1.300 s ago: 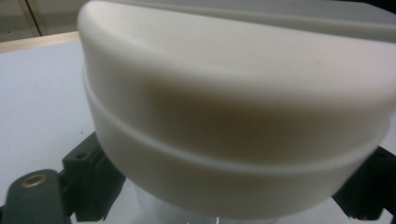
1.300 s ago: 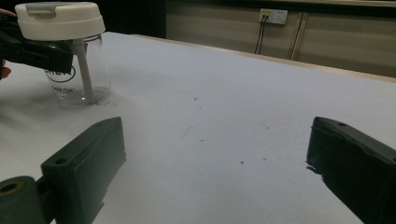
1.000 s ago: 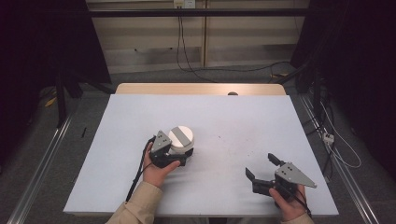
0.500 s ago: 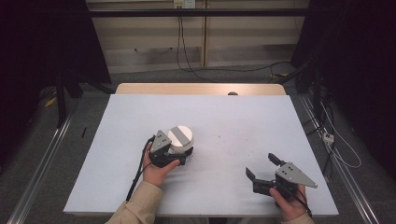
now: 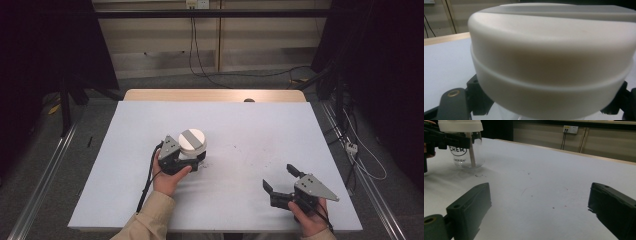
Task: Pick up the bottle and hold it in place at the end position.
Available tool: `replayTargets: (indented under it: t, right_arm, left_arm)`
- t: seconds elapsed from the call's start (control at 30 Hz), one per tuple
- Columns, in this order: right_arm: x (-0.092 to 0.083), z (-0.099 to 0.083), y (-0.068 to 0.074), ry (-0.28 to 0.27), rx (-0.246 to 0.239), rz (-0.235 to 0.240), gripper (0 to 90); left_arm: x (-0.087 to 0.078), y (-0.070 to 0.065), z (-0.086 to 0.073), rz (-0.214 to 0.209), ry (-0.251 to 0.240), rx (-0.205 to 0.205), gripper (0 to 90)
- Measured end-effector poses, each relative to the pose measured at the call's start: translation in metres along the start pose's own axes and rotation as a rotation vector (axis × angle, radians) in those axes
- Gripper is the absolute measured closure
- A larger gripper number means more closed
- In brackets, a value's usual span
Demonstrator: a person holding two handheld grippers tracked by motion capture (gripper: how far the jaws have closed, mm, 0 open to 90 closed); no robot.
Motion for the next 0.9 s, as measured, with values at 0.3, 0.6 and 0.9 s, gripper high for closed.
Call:
replayTargets:
  t: [0.3,0.6,0.9]
  right_arm:
    - [-0.001,0.0,-0.001,-0.002,0.0,-0.002,4.1]
    - [0.0,0.0,0.0,0.0,-0.001,0.001,4.1]
    - [0.0,0.0,0.0,0.0,-0.002,0.002,4.1]
  left_arm:
    - [0.01,0.001,0.008,0.002,-0.021,0.011,18.1]
    - [0.021,0.003,0.011,0.002,-0.02,0.019,18.2]
    - [0.029,0.004,0.015,-0.001,-0.022,0.015,18.2]
Point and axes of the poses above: each handheld gripper's, and its own axes: x roughly forward along the jaws, z roughly out of its top, y roughly to its left, the point moved 3 cm from there along x, roughly forward along the jaws, and after that the axes turned 7 degrees about -z, right-handed, at the moved point
